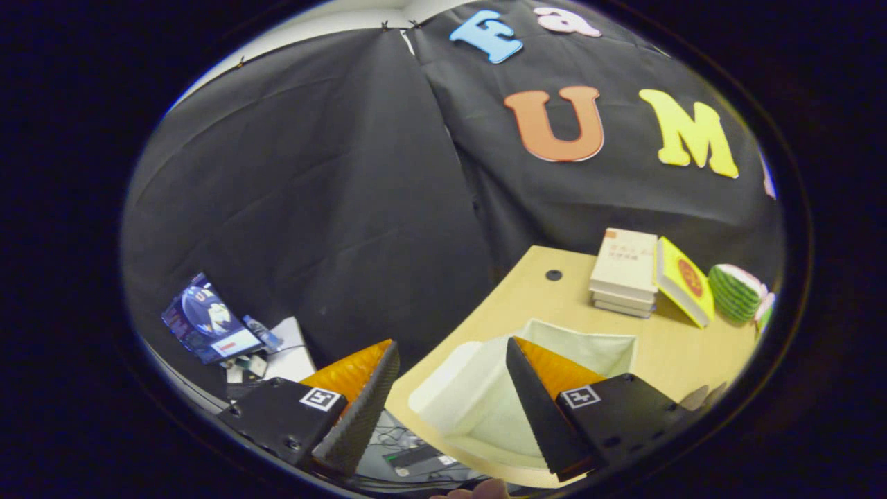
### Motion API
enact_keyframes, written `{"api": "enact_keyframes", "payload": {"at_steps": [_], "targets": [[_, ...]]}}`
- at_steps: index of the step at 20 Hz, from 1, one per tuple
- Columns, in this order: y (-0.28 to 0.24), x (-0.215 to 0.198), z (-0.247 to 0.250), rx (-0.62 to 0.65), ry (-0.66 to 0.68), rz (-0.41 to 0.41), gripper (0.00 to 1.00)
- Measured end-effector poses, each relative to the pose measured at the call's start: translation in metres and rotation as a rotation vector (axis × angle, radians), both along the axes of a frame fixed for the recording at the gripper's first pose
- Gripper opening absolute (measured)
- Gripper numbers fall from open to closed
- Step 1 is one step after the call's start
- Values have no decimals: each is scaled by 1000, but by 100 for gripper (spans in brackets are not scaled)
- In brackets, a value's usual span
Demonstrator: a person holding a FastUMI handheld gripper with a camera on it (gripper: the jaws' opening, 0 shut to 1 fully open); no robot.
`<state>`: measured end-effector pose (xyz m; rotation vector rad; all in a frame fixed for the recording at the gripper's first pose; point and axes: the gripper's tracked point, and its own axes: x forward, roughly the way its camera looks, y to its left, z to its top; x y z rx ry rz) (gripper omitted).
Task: Open the storage box then place both shoes into the box .Put the left shoe in first, then the right shoe, with the right side of both shoes facing outward in a uniform manner.
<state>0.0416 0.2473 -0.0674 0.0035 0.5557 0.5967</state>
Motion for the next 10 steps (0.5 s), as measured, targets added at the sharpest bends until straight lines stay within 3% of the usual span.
{"api": "enact_keyframes", "payload": {"at_steps": [10], "targets": [[-233,0,-32,-106,61,-263,100]]}}
